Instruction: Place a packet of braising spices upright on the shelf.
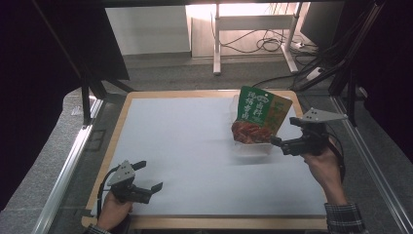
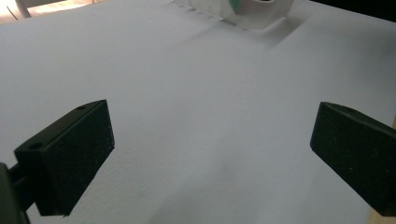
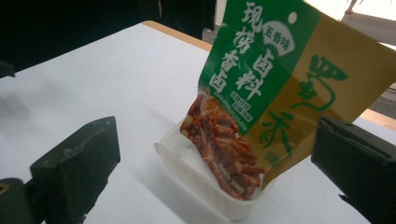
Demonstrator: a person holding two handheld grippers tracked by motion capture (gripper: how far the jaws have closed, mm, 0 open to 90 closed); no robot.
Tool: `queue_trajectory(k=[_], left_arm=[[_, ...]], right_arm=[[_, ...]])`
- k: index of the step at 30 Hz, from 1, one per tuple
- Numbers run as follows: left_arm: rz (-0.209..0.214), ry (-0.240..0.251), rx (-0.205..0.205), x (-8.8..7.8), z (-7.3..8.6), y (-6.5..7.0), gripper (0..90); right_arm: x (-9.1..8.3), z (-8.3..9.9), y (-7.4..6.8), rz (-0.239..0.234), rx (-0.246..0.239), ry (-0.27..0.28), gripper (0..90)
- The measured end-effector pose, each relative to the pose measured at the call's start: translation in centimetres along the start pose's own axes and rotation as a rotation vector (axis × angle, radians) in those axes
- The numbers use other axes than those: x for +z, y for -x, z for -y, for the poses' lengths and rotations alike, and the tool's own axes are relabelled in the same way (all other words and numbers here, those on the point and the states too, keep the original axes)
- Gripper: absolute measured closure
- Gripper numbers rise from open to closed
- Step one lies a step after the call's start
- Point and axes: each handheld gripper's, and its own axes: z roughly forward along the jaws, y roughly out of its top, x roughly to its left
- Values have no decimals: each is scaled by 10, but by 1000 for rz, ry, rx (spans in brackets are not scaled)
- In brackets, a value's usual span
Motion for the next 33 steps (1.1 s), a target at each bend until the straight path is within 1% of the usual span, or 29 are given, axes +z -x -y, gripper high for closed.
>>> queue_trajectory(k=[3, 8, 12, 14, 16, 21, 25, 28, 33], left_arm=[[-3, -2, 9, 0, 0, 0, 0], [0, -7, 10, 1, 0, 1, 0], [0, -15, 16, 2, 0, 2, 0], [0, -14, 15, 2, 0, 2, 0], [1, -18, 17, 2, 0, 2, 0], [5, -22, 20, 3, 0, 2, 0], [7, -21, 20, 3, 0, 3, 0], [8, -23, 22, 3, 0, 3, 0], [11, -26, 25, 3, 1, 3, 0]], right_arm=[[-1, 6, -4, -12, 5, 10, 1], [0, 16, -10, -30, 5, -9, 0], [-1, 23, -16, -40, -1, -8, 0], [0, 28, -19, -45, 3, -6, 0], [1, 33, -22, -52, 6, -5, 0], [7, 47, -30, -57, -13, 1, 0], [12, 59, -36, -71, -20, -4, 0], [15, 64, -40, -81, -22, 2, 0], [19, 73, -45, -93, -22, -3, 0]])
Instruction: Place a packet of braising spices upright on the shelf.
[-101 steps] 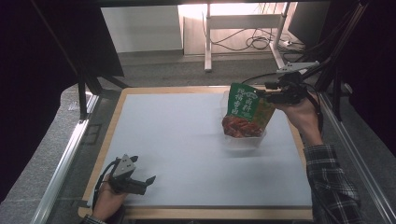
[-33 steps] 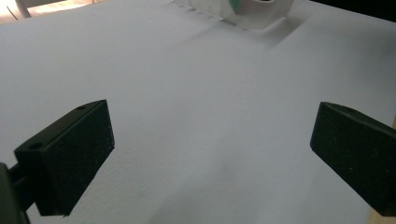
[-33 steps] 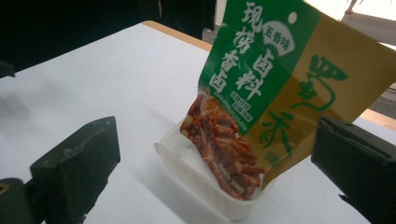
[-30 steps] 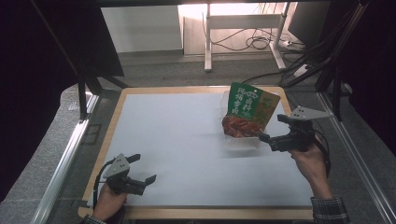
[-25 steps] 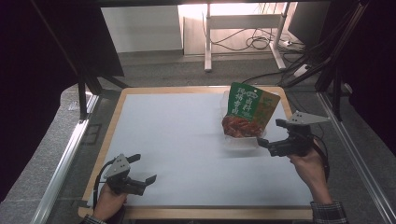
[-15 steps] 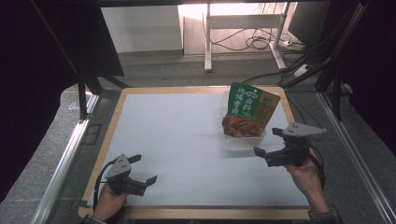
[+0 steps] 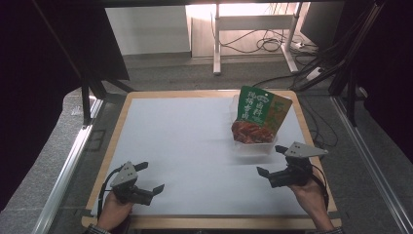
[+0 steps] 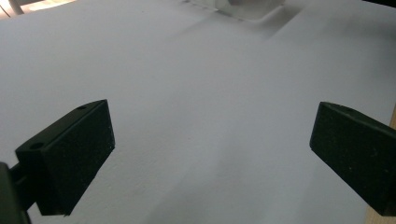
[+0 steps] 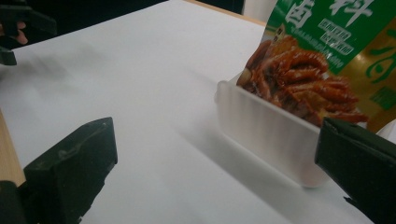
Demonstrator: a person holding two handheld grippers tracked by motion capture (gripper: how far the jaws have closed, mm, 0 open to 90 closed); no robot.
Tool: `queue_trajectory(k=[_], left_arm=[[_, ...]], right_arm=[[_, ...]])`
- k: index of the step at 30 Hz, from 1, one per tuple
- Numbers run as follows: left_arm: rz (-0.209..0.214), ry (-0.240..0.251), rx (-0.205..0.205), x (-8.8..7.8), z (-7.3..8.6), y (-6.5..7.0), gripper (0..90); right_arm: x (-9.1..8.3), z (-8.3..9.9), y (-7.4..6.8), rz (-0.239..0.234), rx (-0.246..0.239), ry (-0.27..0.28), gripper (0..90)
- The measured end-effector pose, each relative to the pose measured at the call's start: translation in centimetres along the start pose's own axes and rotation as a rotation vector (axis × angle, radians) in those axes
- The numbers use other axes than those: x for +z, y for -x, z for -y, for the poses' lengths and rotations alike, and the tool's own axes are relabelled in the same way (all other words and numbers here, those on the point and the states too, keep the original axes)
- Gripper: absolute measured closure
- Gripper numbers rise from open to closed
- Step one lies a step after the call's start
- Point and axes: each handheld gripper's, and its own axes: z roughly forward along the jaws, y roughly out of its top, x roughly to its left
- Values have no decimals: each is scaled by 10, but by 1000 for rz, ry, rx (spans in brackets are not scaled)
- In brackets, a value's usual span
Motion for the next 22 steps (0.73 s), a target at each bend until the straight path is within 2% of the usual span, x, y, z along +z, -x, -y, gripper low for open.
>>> queue_trajectory(k=[11, 15, 22], left_arm=[[0, -11, 10, 1, 0, 1, 0], [-1, -13, 11, 1, 0, 1, 1], [-3, -18, 15, 2, 0, 2, 2]], right_arm=[[13, 26, -2, -36, 15, -39, 0], [21, 35, -2, -42, 16, -72, 0], [28, 41, -3, -62, 3, -114, 0]])
